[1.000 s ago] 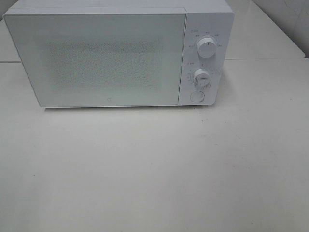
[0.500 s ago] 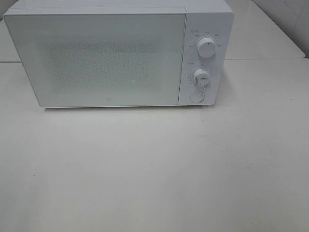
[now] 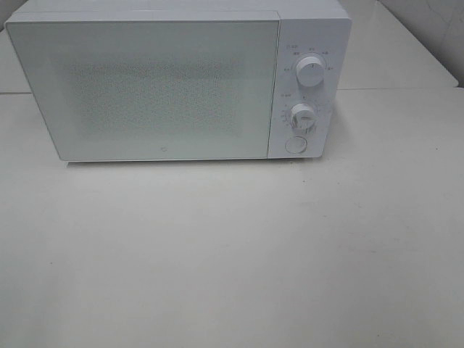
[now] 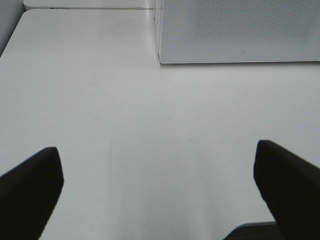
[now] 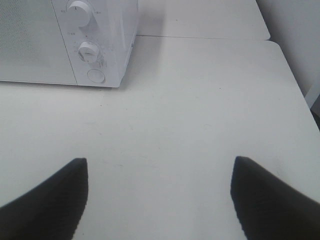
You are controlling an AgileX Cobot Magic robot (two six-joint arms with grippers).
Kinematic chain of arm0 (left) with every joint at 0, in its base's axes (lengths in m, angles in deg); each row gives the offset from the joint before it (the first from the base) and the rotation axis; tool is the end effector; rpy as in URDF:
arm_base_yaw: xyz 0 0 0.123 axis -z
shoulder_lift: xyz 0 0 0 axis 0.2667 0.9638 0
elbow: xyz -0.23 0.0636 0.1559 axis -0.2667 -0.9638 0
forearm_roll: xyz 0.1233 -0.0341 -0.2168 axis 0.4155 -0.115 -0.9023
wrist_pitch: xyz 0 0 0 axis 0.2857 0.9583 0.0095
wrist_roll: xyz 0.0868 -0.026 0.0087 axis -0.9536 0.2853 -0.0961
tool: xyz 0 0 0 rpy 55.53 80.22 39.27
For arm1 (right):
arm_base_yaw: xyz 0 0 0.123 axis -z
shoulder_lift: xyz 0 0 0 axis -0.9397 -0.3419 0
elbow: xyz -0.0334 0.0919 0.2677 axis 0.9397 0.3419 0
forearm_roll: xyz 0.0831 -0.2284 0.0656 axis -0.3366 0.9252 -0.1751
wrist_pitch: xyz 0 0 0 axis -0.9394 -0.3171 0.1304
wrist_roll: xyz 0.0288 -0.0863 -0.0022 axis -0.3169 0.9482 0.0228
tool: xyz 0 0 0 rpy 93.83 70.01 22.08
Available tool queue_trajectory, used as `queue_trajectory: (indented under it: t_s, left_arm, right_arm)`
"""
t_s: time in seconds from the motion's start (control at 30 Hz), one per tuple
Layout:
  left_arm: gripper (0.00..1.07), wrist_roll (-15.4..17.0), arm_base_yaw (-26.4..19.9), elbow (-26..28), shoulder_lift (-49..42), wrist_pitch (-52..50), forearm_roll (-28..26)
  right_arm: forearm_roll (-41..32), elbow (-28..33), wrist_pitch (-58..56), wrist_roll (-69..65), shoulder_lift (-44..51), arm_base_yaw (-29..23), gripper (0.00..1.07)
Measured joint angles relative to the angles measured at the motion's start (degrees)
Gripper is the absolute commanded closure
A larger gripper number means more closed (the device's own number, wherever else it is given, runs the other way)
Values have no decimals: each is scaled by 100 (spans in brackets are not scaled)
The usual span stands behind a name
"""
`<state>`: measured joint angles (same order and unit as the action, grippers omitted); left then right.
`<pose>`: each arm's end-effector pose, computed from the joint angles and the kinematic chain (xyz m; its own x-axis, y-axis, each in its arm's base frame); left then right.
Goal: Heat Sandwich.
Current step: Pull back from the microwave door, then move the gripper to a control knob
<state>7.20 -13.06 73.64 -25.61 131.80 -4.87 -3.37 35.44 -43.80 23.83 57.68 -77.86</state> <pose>-0.0084 -0.0048 0.2803 -0.4553 -0.0047 -0.8903 0.0805 0.9957 -0.0464 0.0060 -0.0048 0.3008 -0.3870 -0.0323 -0.9215 -0.0728 0.9973 -0.0044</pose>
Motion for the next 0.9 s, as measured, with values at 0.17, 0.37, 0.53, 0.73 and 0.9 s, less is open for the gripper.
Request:
queue_trajectory:
  t_s: [0.17, 0.37, 0.53, 0.73, 0.9]
  left_arm:
    - [8, 0, 0, 0, 0, -6, 0]
    - [8, 0, 0, 0, 0, -6, 0]
    - [8, 0, 0, 0, 0, -6, 0]
    - [8, 0, 0, 0, 0, -6, 0]
    - [8, 0, 0, 0, 0, -6, 0]
  right_arm:
    - [0, 0, 361, 0, -561, 0, 31]
    - [0, 0, 877, -11, -1117, 0, 31]
    - [0, 0, 1461, -17, -1610, 0, 31]
    - [0, 0, 2034, -34, -2246, 0, 31]
    - [0, 0, 2429, -69, -2767, 0, 31]
